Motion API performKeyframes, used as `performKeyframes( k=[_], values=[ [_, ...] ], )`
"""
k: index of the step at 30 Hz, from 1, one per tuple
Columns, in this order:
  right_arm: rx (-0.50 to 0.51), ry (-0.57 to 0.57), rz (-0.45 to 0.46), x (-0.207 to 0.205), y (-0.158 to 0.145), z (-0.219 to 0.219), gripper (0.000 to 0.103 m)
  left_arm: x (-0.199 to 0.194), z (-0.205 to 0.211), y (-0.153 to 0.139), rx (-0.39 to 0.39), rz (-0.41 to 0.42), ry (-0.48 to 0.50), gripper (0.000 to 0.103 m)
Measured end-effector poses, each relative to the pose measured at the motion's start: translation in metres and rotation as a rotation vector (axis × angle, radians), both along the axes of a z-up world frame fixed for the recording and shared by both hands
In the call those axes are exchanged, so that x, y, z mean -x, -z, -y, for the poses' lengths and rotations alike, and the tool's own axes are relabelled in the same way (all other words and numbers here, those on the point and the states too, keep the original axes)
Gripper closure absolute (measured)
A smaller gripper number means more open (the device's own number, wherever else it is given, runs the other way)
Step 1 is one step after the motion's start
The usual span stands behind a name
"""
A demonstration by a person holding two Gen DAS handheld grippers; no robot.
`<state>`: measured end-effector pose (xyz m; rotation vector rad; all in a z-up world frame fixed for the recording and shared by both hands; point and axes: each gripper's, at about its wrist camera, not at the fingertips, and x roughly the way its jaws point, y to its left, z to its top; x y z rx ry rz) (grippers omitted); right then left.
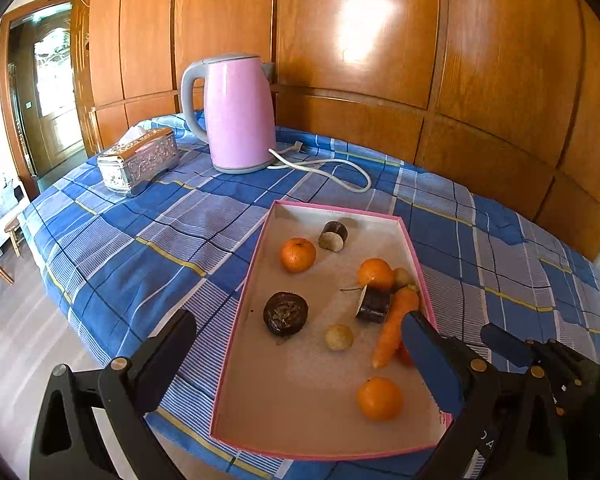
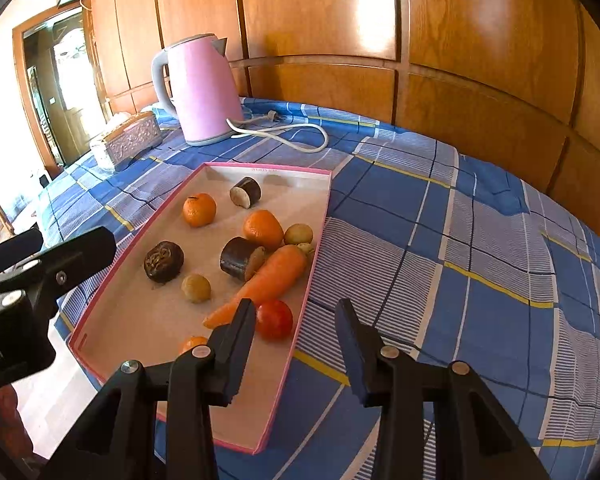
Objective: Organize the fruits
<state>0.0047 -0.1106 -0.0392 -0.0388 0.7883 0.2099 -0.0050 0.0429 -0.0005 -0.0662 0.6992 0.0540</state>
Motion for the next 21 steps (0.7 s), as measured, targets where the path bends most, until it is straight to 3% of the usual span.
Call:
performKeyframes(
  k=[21],
  values=[
    [-0.006,0.001,-0.009,-0.0002,0.0065,0.0009,0.062,-0.0018,0.0044,0.0035,0.002,-0.014,0.007,0.0]
  ],
)
